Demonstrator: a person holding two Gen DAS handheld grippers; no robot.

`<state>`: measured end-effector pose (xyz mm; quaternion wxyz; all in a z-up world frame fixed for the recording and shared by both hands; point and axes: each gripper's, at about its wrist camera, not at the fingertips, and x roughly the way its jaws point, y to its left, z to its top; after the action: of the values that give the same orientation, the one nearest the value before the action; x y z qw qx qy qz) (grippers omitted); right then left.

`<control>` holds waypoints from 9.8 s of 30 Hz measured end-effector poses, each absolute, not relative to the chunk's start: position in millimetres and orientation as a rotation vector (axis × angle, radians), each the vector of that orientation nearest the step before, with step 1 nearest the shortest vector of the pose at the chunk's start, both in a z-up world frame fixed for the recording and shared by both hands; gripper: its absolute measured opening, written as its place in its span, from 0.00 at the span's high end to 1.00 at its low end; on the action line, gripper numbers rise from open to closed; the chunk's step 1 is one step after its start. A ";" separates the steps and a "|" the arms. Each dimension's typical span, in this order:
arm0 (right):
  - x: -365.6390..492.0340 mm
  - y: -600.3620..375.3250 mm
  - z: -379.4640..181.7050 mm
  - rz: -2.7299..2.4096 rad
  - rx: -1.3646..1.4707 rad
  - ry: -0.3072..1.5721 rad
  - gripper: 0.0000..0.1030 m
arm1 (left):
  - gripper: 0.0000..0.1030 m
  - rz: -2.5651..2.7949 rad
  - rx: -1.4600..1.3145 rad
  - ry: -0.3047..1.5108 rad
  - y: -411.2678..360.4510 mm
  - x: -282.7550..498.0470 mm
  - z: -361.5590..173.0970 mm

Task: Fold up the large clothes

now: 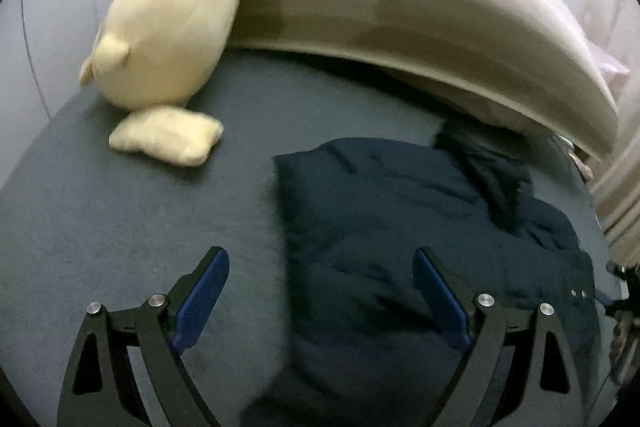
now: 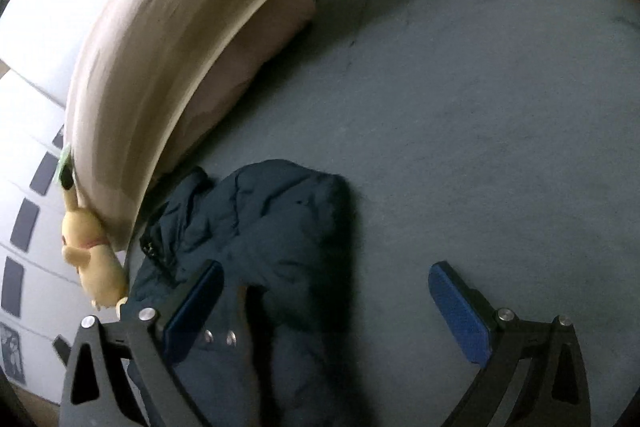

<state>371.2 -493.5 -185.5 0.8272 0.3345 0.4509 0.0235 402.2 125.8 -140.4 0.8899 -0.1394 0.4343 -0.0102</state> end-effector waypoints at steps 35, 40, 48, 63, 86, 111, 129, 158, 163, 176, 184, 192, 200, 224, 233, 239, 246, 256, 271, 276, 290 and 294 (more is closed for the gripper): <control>237.3 -370.8 -97.0 0.004 0.140 0.928 0.12 | 0.23 0.046 -0.030 0.902 111.7 258.5 -100.4; 158.4 -389.9 -95.4 0.150 0.275 0.978 0.09 | 0.22 0.021 -0.075 0.910 125.7 189.5 -99.6; 20.8 -429.7 -156.3 0.166 0.565 1.050 0.09 | 0.22 0.063 -0.170 0.988 138.1 94.3 -132.9; -24.5 -413.7 -192.1 0.246 0.706 1.061 0.09 | 0.22 0.048 -0.208 1.057 127.1 33.4 -160.3; -40.4 -430.2 -213.6 0.235 0.841 1.049 0.60 | 0.22 -0.057 -0.393 1.077 136.2 -2.4 -173.4; -44.8 -412.2 -176.6 0.248 0.623 1.068 0.86 | 0.90 -0.140 -0.400 1.033 127.5 -30.8 -154.7; -52.7 -435.8 -191.0 0.227 0.740 1.032 0.30 | 0.44 -0.061 -0.313 1.061 112.6 -23.2 -163.2; -68.1 -423.0 -200.8 0.231 0.671 1.119 0.85 | 0.90 -0.096 -0.182 1.095 105.5 -30.8 -168.3; -70.5 -424.4 -200.8 0.235 0.666 1.133 0.85 | 0.90 -0.096 -0.182 1.101 107.5 -27.7 -162.2; -64.0 -441.3 -210.3 0.265 0.807 1.093 0.80 | 0.76 -0.089 -0.354 1.093 126.7 -5.6 -168.9; -64.2 -458.2 -207.5 0.255 0.818 1.047 0.34 | 0.45 -0.082 -0.405 1.102 131.9 -2.5 -173.0; -57.5 -434.8 -213.4 0.288 0.730 1.110 0.78 | 0.85 -0.132 -0.340 1.136 108.4 -5.0 -181.4; -64.8 -427.4 -199.0 0.314 0.646 1.113 0.87 | 0.90 -0.165 -0.316 1.089 117.5 -13.7 -165.1; -68.2 -422.4 -195.6 0.344 0.628 1.131 0.87 | 0.91 -0.135 -0.284 1.036 118.1 -23.1 -152.3; -69.7 -423.5 -196.3 0.347 0.633 1.127 0.87 | 0.91 -0.133 -0.287 1.024 117.1 -26.2 -149.5; -70.9 -422.8 -195.7 0.347 0.636 1.122 0.87 | 0.91 -0.131 -0.280 1.013 116.1 -28.0 -146.9; -69.0 -424.3 -187.9 0.364 0.620 1.110 0.87 | 0.91 -0.138 -0.282 0.987 115.6 -27.5 -137.2; -60.0 -431.0 -160.9 0.410 0.616 1.047 0.88 | 0.91 -0.164 -0.292 0.910 112.1 -13.7 -108.5; -29.7 -435.2 -113.8 0.437 0.603 0.919 0.88 | 0.91 -0.151 -0.302 0.807 104.2 20.1 -67.1; -27.6 -431.9 -109.4 0.438 0.598 0.911 0.88 | 0.91 -0.145 -0.306 0.793 103.4 16.2 -63.7; -64.0 -433.3 -95.0 0.418 0.601 0.838 0.89 | 0.92 -0.122 -0.353 0.721 118.3 -27.4 -53.7; -69.2 -431.6 -81.7 0.438 0.590 0.807 0.89 | 0.92 -0.119 -0.368 0.689 124.6 -35.8 -42.0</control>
<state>-69.2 -431.6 -81.7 0.8546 0.2808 0.3839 0.2084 -35.8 124.6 -42.0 0.9231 -0.1791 0.3354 -0.0579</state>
